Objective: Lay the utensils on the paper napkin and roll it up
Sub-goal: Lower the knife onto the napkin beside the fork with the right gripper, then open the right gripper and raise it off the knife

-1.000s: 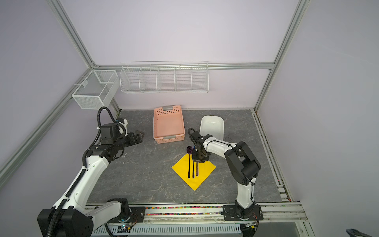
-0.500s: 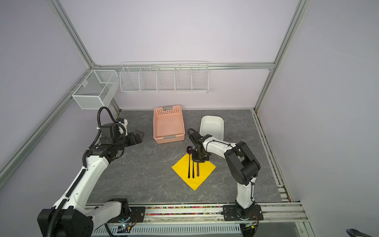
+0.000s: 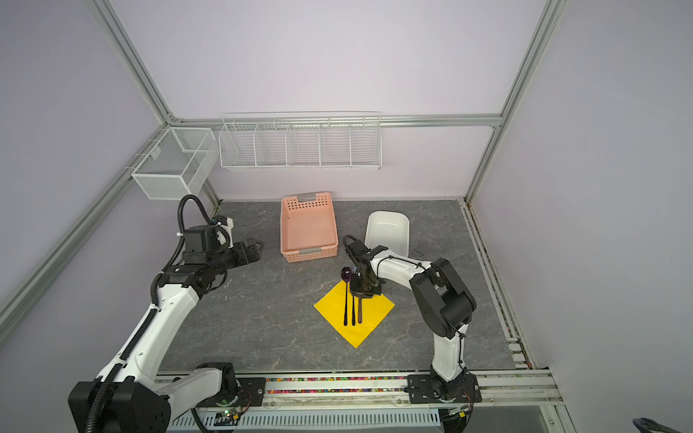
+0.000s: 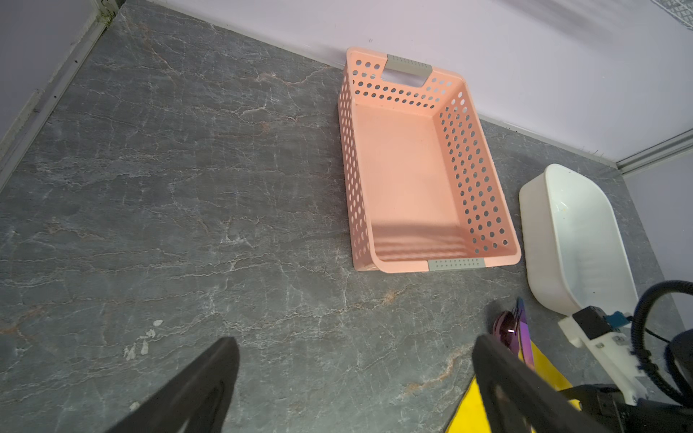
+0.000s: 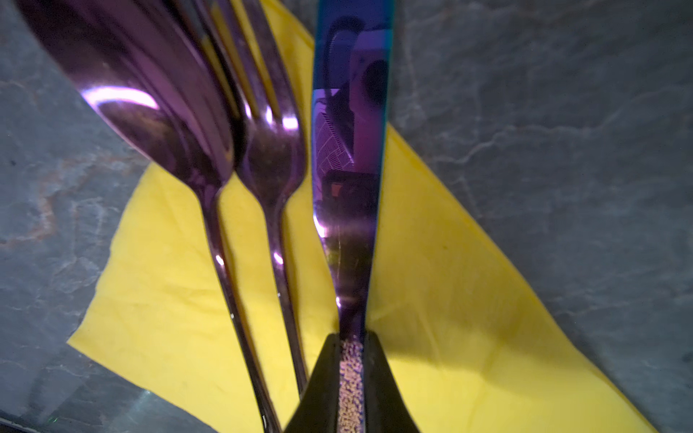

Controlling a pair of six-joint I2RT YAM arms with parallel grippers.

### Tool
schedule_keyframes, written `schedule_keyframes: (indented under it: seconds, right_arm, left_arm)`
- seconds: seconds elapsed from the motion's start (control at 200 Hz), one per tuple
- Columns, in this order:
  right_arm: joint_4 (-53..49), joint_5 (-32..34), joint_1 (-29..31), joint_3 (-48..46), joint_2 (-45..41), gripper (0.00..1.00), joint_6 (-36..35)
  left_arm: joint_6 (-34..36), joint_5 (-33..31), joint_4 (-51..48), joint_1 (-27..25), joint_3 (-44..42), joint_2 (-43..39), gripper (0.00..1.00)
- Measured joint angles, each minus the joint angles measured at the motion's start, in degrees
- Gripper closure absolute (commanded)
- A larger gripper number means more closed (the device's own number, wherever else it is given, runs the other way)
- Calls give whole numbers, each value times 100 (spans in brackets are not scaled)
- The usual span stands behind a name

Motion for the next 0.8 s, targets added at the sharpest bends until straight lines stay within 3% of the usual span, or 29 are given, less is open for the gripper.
schedule_keyframes:
  seconds: [0.16,0.58,0.8]
  right_arm:
    - [4,-46,0,-2,0,84,42]
    - [-81,-26,0,-2,-79,66,44]
    - [-267,-13,0,-24,-903,54,-673]
  left_arm:
    - [0,-2,-2,0,0,0,3]
    - [-2,-11,0,0,0,0,3]
    - [0,28,0,-37,0,0,4]
